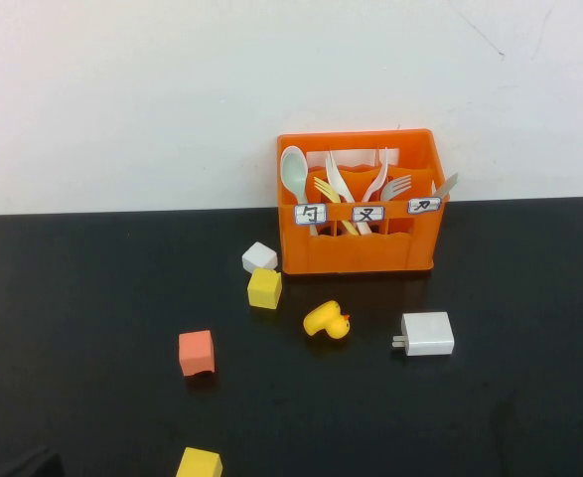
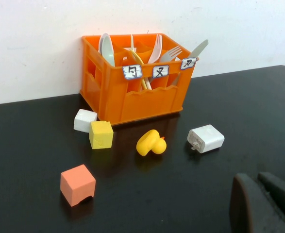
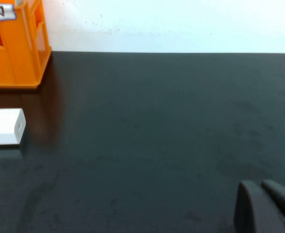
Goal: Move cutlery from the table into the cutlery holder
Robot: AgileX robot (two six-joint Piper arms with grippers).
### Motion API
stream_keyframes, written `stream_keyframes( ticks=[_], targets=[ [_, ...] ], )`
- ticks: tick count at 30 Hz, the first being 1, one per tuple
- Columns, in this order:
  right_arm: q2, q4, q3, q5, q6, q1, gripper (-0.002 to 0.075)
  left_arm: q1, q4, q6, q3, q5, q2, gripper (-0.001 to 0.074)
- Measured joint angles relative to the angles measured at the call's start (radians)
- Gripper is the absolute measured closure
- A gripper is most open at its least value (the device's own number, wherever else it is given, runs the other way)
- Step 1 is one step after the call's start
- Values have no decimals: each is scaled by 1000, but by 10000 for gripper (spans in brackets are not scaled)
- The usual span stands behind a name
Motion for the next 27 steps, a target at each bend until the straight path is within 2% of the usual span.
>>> stream_keyframes(
  ticks=[19, 22, 27],
  targets=[
    [0, 0, 0, 0, 2, 0, 728, 2, 2, 2, 14, 4, -16, 736],
    [0, 0, 0, 0, 2, 0, 728, 43, 4, 2, 41, 16, -65, 736],
    [0, 0, 0, 0, 2, 0, 728, 183, 10, 2, 109, 31, -151, 736]
  ],
)
